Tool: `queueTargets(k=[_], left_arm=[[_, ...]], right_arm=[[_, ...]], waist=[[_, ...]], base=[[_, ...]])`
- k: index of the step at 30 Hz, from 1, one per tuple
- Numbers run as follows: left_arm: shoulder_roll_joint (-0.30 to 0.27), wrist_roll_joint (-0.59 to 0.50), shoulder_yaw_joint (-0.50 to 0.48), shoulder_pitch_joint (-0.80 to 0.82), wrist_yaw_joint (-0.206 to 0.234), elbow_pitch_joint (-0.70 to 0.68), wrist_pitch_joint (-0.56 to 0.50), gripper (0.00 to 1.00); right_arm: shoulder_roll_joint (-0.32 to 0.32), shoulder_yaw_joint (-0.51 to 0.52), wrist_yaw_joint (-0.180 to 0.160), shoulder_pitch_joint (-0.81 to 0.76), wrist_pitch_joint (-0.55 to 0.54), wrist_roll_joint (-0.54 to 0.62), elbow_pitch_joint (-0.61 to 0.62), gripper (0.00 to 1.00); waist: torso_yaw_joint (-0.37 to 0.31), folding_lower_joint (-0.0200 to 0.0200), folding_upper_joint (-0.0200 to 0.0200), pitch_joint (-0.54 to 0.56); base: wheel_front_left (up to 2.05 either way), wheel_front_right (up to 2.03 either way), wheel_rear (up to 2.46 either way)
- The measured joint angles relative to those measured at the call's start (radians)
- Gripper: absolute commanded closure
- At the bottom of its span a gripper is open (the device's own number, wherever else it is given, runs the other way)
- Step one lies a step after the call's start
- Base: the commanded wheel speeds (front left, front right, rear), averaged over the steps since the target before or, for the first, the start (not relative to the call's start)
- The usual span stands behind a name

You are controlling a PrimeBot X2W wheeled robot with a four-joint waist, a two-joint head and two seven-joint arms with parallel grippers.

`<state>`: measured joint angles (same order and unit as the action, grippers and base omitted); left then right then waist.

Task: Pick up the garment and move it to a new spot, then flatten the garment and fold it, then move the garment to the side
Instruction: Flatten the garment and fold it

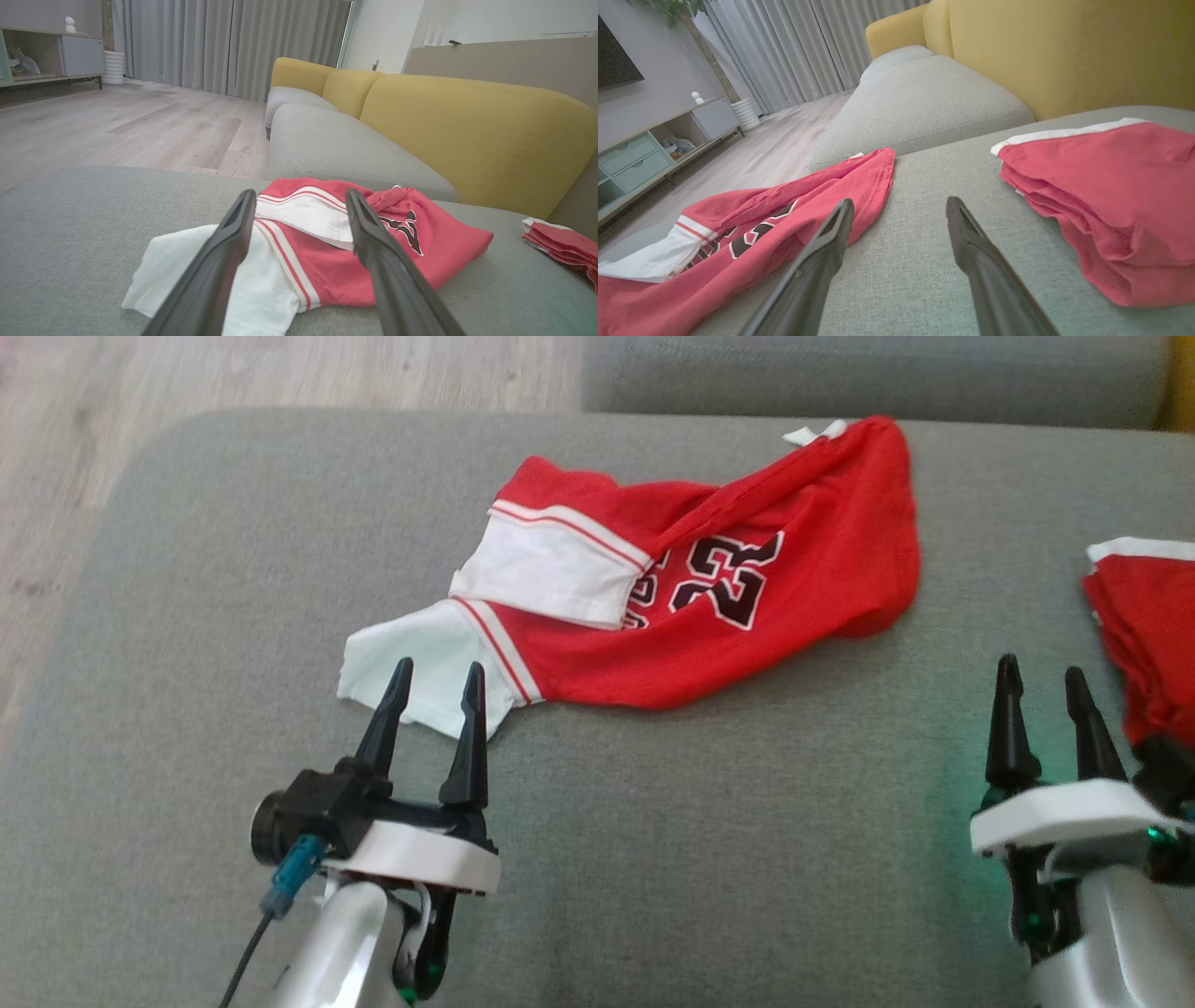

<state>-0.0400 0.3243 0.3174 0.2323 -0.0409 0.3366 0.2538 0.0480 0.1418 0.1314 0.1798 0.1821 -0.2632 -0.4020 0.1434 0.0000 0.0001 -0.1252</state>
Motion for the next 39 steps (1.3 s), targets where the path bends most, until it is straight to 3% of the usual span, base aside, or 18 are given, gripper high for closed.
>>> queueTargets(k=[6, 12, 22, 23, 24, 25, 33, 39], left_arm=[[0.000, 0.000, 0.007, 0.026, -0.004, 0.000, 0.000, 0.00], [0.000, 0.001, 0.019, 0.065, -0.004, 0.000, 0.000, 0.00], [0.001, 0.021, 0.041, 0.087, -0.003, 0.000, 0.000, 0.00], [0.001, 0.021, 0.042, 0.087, -0.003, 0.000, 0.000, 0.00], [0.001, 0.021, 0.043, 0.087, -0.003, 0.000, 0.000, 0.00], [0.001, 0.021, 0.043, 0.087, -0.002, 0.000, 0.000, 0.00], [0.001, 0.021, 0.038, 0.087, 0.006, 0.006, 0.000, 0.00], [0.001, 0.020, 0.031, 0.083, 0.007, 0.013, 0.000, 0.00]], right_arm=[[0.000, 0.024, 0.000, 0.110, -0.065, -0.049, -0.050, 0.00], [0.001, 0.092, 0.000, 0.257, -0.139, -0.043, -0.195, 0.00], [0.008, 0.166, 0.000, 0.401, -0.235, 0.122, -0.394, 0.00], [0.011, 0.170, 0.000, 0.412, -0.237, 0.131, -0.405, 0.22], [0.012, 0.172, 0.000, 0.421, -0.237, 0.133, -0.415, 0.84], [0.012, 0.171, 0.000, 0.426, -0.235, 0.133, -0.422, 1.00], [0.011, 0.098, 0.000, 0.424, -0.156, 0.118, -0.432, 1.00], [0.011, 0.045, 0.000, 0.377, -0.082, 0.132, -0.324, 1.00]], waist=[[0.029, 0.0001, 0.0000, -0.051], [0.074, 0.0002, 0.0000, -0.103], [0.146, 0.0001, 0.0000, -0.150], [0.149, 0.0001, 0.0000, -0.151], [0.151, 0.0001, 0.0000, -0.151], [0.152, 0.0001, 0.0000, -0.149], [0.131, 0.0000, 0.0000, -0.123], [0.102, 0.0000, 0.0000, -0.071]], base=[[0.00, 0.00, 0.00], [0.00, 0.00, 0.00], [0.00, 0.00, 0.00], [0.00, 0.00, 0.00], [0.00, 0.00, 0.00], [0.00, 0.00, 0.00], [0.00, 0.00, 0.00], [0.00, 0.00, 0.00]])
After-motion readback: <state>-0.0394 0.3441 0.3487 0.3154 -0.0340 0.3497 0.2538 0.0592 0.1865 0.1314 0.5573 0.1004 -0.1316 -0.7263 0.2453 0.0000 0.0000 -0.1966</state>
